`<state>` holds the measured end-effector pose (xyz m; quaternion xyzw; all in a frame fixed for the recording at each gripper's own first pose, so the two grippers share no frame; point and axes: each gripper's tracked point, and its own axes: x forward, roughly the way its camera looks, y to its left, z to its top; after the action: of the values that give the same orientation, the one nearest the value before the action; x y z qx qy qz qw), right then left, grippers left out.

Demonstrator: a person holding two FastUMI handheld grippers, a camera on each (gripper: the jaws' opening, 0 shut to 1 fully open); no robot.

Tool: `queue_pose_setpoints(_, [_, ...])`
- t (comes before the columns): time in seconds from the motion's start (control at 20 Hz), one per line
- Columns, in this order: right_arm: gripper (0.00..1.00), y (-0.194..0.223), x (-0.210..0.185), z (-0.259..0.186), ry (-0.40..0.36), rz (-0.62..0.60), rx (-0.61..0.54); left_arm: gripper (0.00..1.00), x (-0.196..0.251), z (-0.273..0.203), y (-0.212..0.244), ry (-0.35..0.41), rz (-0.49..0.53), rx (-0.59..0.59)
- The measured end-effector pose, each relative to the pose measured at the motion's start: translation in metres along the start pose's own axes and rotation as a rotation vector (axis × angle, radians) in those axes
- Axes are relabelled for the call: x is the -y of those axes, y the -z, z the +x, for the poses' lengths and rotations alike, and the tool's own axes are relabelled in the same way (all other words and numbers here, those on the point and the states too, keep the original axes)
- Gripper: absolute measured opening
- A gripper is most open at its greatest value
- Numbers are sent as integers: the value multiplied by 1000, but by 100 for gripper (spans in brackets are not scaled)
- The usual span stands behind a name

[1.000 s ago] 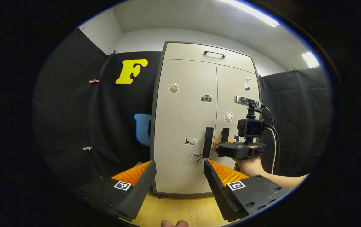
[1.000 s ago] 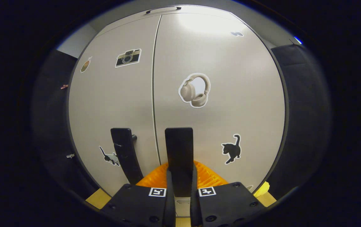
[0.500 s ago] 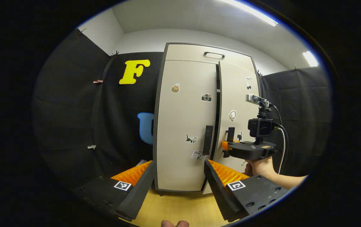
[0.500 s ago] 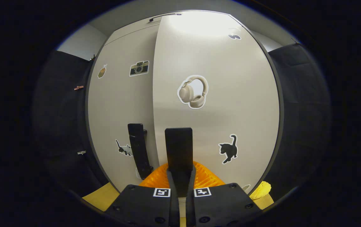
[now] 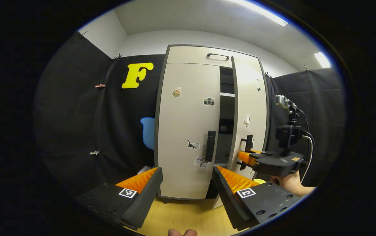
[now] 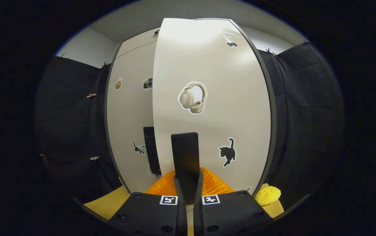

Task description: Open the right door of the double-door shoe cabinet with the right hand, and open the left door with the left hand.

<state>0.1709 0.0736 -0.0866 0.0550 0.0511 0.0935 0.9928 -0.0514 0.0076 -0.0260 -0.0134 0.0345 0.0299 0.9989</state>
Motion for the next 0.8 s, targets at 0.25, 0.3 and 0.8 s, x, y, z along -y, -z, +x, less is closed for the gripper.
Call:
queue_pose_setpoints(0.25, [12,-3,8,-11,-11,14,8,94,10,5,1,-2,16,-4])
queue_pose_setpoints(0.3, [12,-2,9,-13,-12,21,7,95,14,6,1,1,14,-5])
queue_pose_setpoints(0.8, [11,-4,39,-30,75,2,-7,94,64,25,2,92,0,-3])
